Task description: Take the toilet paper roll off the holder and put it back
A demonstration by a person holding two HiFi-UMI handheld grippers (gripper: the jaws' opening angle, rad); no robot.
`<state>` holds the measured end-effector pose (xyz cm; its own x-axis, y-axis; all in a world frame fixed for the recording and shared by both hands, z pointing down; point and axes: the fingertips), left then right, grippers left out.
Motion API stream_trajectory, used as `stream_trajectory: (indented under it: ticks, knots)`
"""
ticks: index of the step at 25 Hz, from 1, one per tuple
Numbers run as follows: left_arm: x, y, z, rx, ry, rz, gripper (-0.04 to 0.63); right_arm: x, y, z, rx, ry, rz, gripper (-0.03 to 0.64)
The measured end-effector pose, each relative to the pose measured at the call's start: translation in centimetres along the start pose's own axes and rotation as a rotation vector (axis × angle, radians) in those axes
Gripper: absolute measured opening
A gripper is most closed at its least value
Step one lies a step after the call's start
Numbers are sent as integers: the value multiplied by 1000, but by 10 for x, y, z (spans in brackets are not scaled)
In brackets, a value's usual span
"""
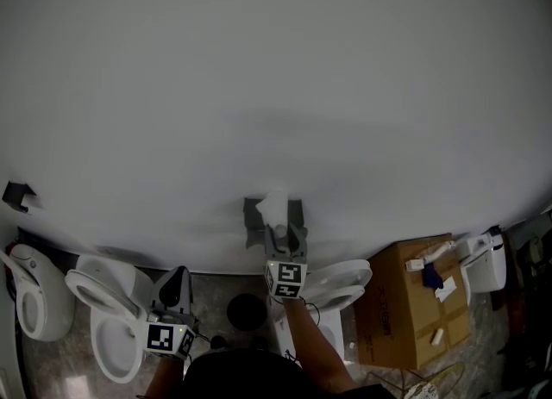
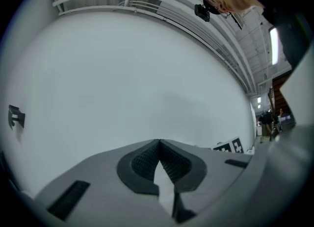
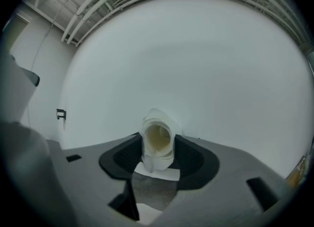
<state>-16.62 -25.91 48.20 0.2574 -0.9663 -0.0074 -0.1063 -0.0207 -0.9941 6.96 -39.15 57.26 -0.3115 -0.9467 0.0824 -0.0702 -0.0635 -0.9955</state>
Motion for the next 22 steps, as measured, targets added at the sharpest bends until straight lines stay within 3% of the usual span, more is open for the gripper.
stream_trajectory:
  ticks: [11,18,22]
  knots:
    - [-3,1,5,0,-6,2,3,-15,36,0,-35,-15,77,212]
    - [-1,12,7,1,-2,52,3,-29,84,-6,-74,-4,178,212]
    - [-1,8,7,20,6,28,3,-38,112,-12,-115,5,239,212]
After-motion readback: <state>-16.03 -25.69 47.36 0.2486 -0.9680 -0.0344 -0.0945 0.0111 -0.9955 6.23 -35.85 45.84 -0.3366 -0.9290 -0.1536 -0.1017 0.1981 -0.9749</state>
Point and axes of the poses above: the fingertips, and each gripper's own axes: x forward along the fingers, z to its right, y out of its top, and after that the axes turned 9 degrees about y, right-handed
